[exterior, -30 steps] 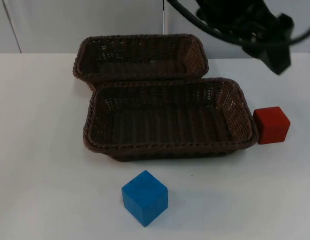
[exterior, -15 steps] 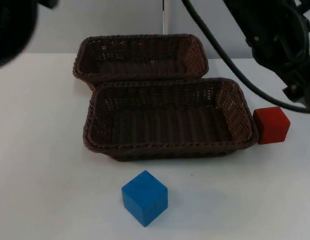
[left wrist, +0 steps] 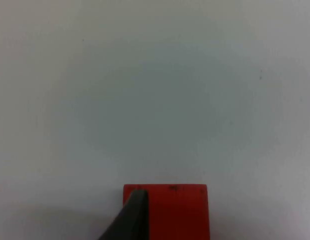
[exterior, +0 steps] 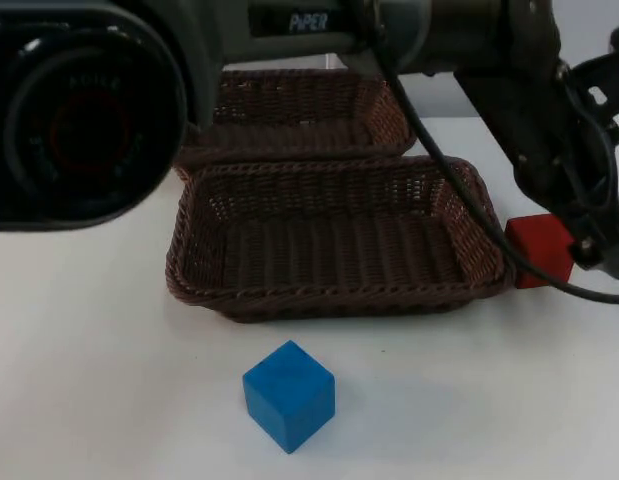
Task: Pick up one cube with the left hand and place it into the upper basket. Pick up one cube with the right hand and place it into the lower basket.
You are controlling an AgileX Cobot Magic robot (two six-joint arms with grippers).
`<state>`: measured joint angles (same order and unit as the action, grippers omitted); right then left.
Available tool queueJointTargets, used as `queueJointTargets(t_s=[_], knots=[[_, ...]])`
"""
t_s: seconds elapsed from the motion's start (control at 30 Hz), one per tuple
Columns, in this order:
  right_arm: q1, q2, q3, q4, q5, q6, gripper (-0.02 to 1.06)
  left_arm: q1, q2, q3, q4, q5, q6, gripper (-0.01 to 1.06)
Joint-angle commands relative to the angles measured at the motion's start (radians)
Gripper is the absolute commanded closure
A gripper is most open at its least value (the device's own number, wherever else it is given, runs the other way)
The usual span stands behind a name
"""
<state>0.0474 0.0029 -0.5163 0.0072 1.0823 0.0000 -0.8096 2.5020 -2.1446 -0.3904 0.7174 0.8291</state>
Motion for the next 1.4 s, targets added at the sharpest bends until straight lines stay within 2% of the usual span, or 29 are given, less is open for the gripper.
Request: queueJointTargets(t_s=[0.0, 0.3, 0.67, 1.03, 1.37], knots=[[-0.004, -0.003, 0.000, 0.002, -0.004, 0.000, -0.01, -0.007, 0.015, -0.006, -0.001, -0.025, 0.004, 0.00], [-0.004, -0.003, 0.000, 0.007, -0.004, 0.000, -0.01, 0.003, 0.060, -0.006, 0.084, -0.082, -0.060, 0.00], [-0.004, -0.003, 0.000, 0.019, -0.004, 0.000, -0.01, 0.009, 0.061, -0.006, 0.091, -0.155, -0.073, 0.00], [-0.004, -0.003, 0.000, 0.019, -0.004, 0.000, -0.01, 0.009, 0.099, -0.006, 0.091, -0.131, -0.071, 0.00], [-0.004, -0.003, 0.000, 0.020, -0.004, 0.000, -0.01, 0.009, 0.101, -0.006, 0.091, -0.147, -0.068, 0.00]])
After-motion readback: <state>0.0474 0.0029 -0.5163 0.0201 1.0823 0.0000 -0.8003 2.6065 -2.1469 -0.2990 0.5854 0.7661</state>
